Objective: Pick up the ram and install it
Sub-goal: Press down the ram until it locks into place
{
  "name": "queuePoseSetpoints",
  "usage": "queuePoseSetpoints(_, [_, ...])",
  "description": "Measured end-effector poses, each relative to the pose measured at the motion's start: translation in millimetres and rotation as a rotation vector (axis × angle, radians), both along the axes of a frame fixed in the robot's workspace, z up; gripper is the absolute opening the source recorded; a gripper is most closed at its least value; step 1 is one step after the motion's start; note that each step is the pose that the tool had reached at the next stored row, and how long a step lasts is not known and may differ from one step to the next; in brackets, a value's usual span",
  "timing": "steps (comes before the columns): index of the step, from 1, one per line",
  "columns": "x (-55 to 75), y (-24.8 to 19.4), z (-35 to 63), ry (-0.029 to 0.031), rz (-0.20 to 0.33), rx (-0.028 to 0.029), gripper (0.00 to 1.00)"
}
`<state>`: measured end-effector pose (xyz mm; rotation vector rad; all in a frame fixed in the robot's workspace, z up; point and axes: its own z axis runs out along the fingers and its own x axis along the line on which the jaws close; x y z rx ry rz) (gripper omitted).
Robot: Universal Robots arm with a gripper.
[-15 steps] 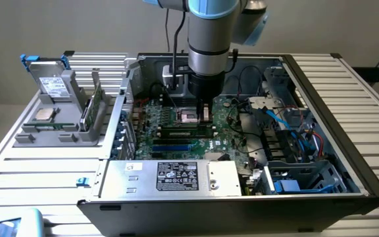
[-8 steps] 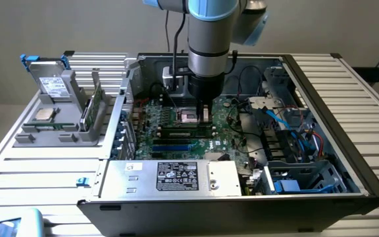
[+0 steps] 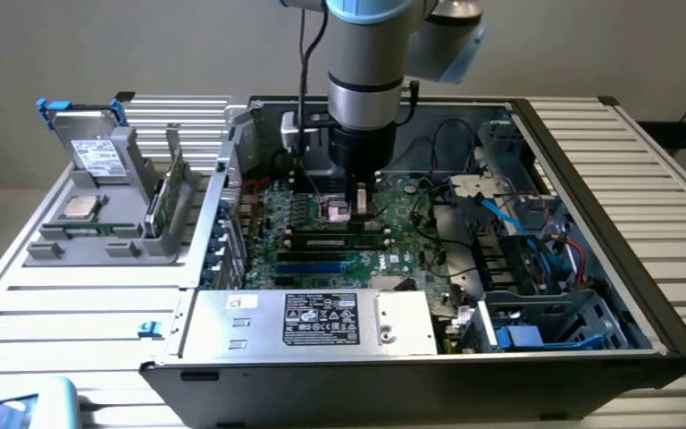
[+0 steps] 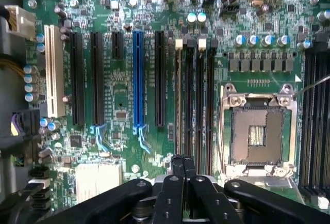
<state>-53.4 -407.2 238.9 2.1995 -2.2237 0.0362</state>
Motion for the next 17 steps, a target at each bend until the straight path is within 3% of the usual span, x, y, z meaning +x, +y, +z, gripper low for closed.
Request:
queuePoseSetpoints(4, [-17.5, 0.0, 0.1, -0.0017, 0.000, -0.0003, 0.11])
queuePoseSetpoints(7, [-26.0, 0.0, -2.1, -0.0134, 0.000, -0.0001, 0.11])
queuePoseSetpoints(10, [-28.5, 0.0, -5.5, -0.0214, 0.000, -0.0003, 0.11])
queuePoseSetpoints(17, [-32.5, -0.2, -13.2, -0.0256, 0.000, -0.0018, 0.11])
